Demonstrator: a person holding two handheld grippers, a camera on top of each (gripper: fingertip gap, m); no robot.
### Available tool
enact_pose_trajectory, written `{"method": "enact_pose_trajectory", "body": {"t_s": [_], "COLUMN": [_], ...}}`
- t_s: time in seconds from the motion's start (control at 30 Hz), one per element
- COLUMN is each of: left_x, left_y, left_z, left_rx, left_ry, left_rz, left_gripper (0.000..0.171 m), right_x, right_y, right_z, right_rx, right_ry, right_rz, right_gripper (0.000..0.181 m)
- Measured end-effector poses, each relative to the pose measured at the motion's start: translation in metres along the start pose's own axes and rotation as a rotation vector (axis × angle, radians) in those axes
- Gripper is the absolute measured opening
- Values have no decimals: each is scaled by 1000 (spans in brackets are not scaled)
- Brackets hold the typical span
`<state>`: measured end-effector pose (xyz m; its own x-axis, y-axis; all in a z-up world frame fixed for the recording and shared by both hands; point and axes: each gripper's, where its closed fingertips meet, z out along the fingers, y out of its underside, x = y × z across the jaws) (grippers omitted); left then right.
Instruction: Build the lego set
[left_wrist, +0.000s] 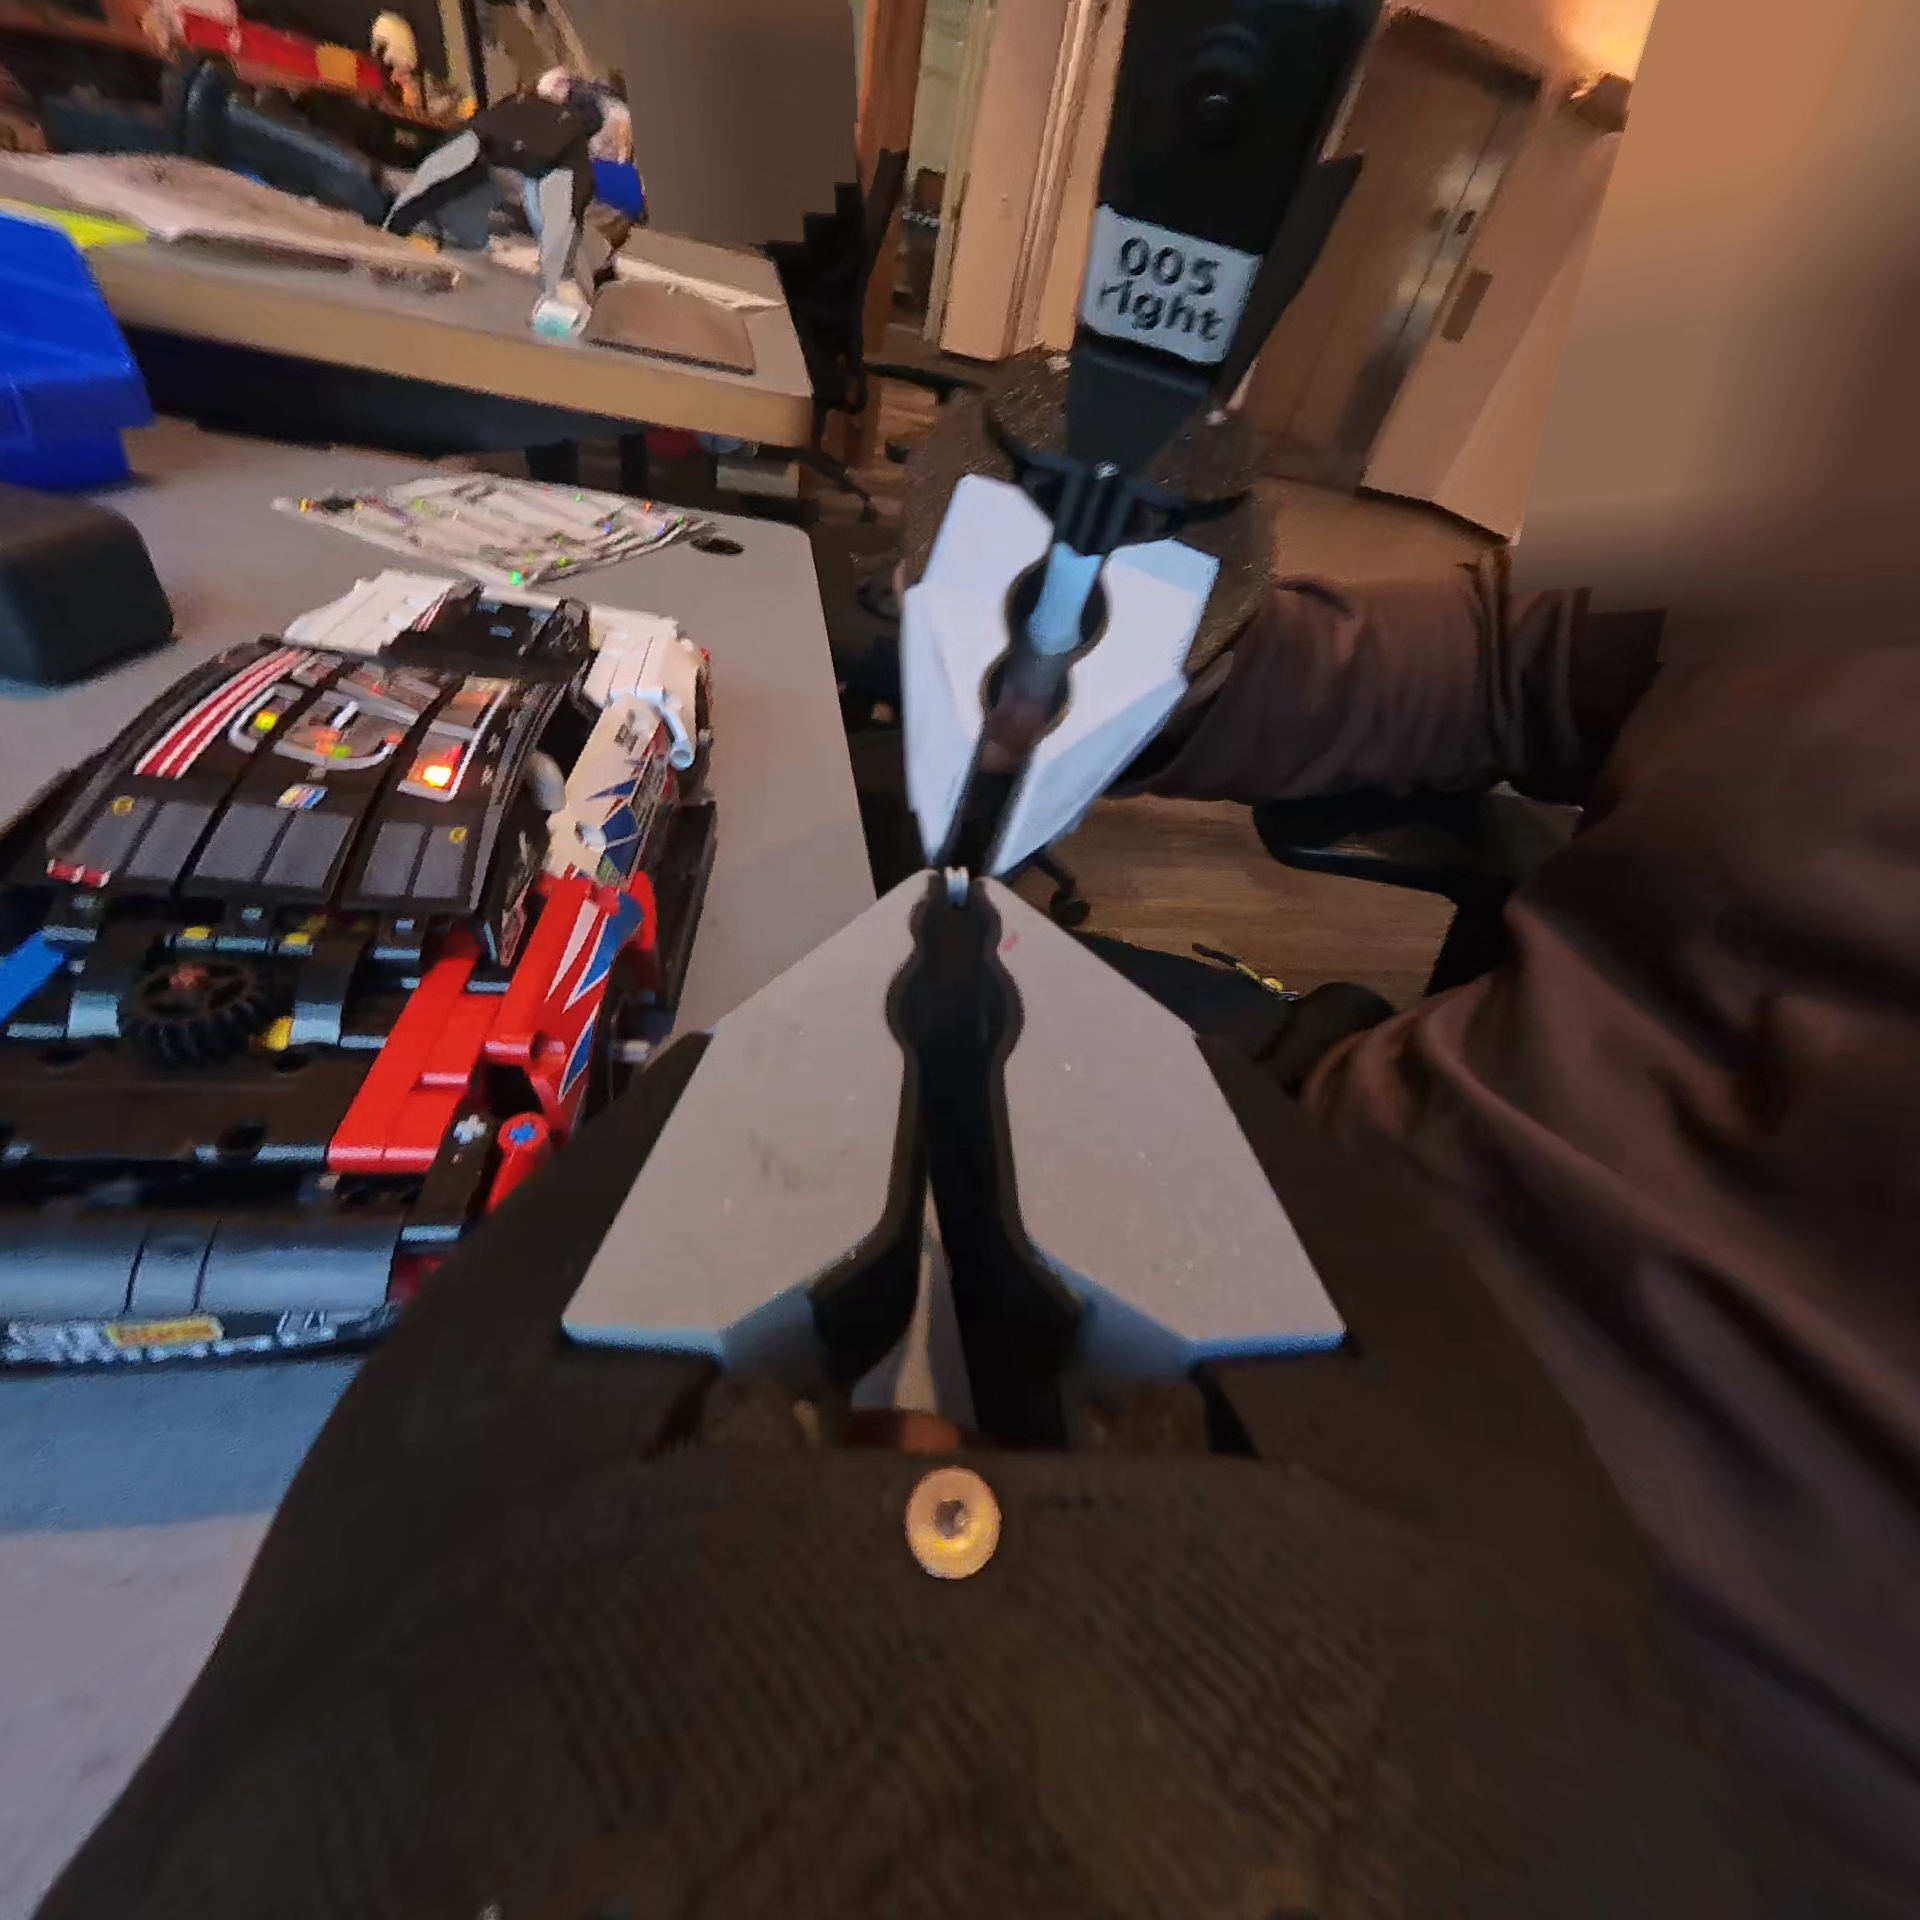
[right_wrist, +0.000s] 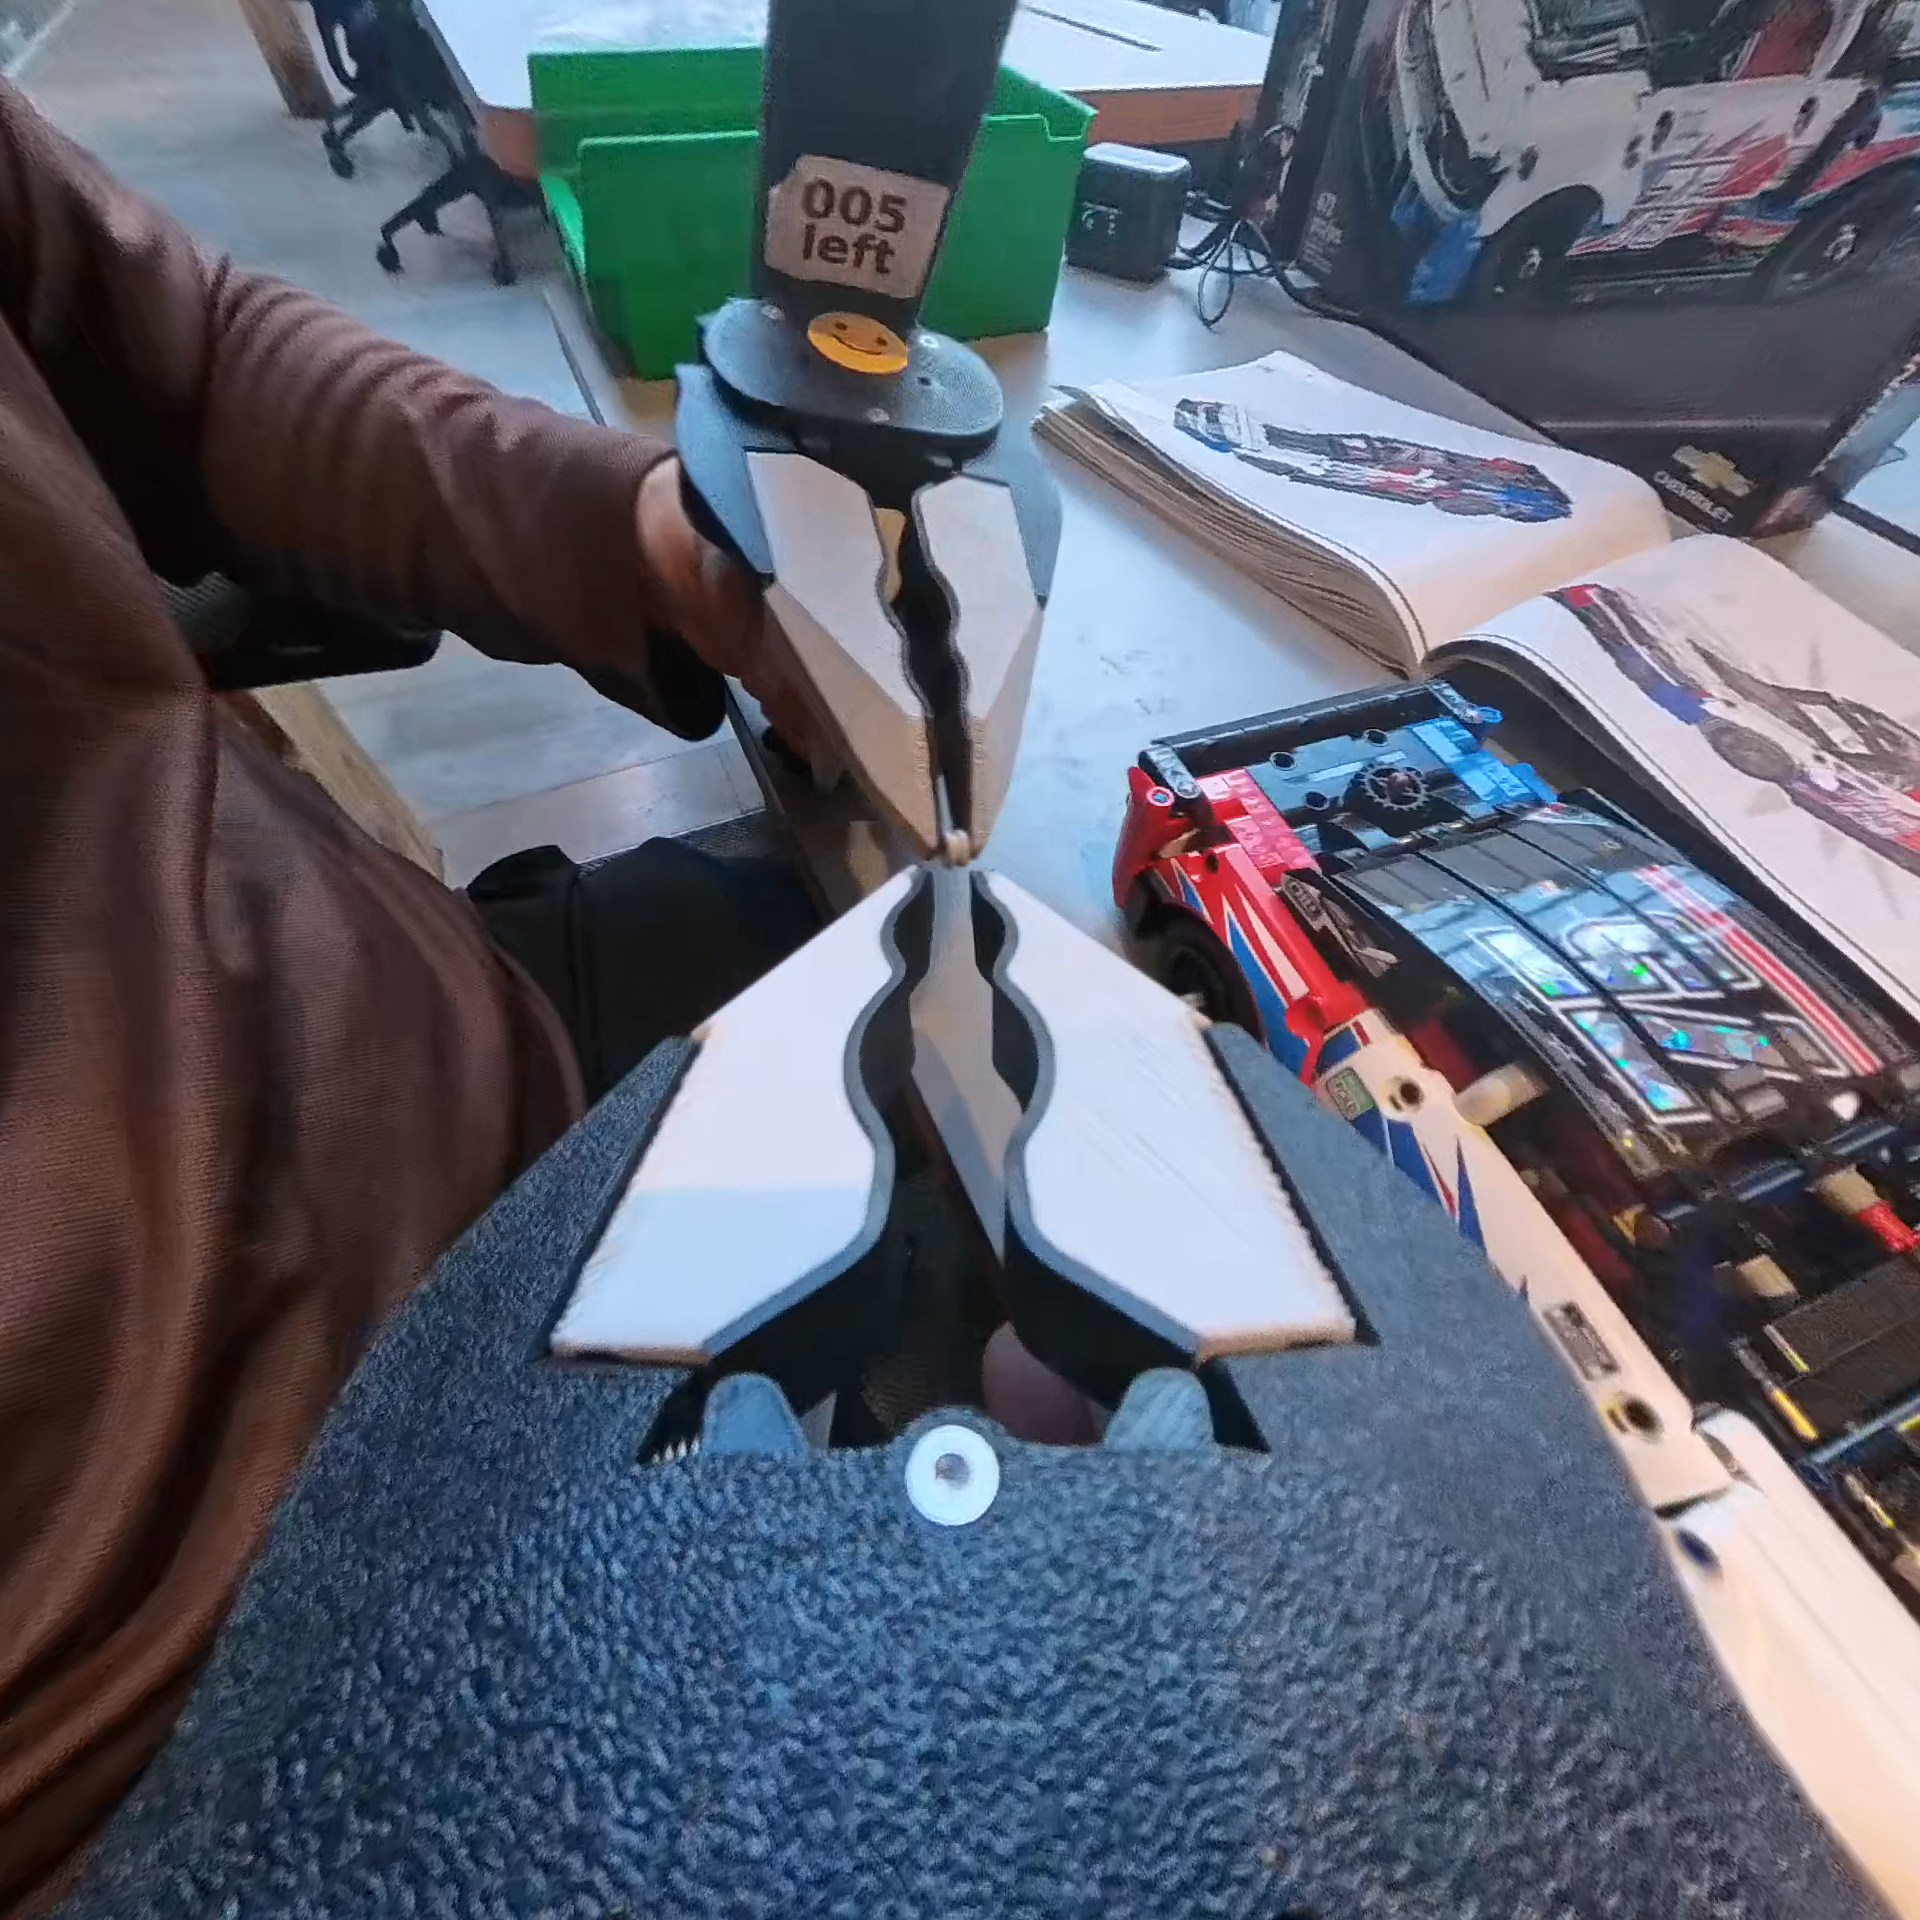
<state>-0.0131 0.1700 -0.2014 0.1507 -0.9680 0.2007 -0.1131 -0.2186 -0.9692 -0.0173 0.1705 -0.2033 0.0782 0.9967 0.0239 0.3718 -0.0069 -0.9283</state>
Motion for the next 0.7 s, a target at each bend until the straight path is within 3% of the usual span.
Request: {"method": "enact_pose_trajectory", "body": {"t_s": [0.17, 0.7], "left_x": [8, 12], "left_y": [-7, -14], "left_z": [-1, -3], "left_rx": [56, 113], "left_ry": [24, 60], "left_rz": [97, 80], "left_gripper": [1, 2], "right_x": [-2, -6], "right_y": [0, -16], "right_z": [4, -2], "right_rx": [8, 126], "right_ry": [-28, -73], "right_rz": [-1, 3], "right_gripper": [2, 0]}}
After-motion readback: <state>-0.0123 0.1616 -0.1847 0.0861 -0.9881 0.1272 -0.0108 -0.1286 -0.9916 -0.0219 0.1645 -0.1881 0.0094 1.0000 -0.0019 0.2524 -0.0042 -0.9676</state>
